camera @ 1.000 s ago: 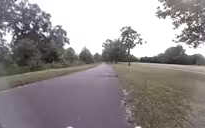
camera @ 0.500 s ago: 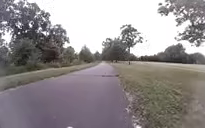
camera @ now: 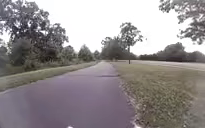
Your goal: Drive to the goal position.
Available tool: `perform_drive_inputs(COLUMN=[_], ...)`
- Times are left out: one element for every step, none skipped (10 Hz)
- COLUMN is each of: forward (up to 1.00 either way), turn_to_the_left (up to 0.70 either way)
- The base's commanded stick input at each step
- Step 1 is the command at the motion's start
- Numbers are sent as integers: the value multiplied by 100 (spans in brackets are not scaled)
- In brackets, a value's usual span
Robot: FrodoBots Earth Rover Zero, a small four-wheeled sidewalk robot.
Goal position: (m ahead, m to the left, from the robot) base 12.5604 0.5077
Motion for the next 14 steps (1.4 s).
perform_drive_inputs(forward=[70, 70, 70, 70, 70, 70, 70, 70, 70, 70, 70, 70, 70, 70], turn_to_the_left=[0, 0, -1, -1, -1, -1, -1, -1, -1, -3, -10, -14, -4, 0])
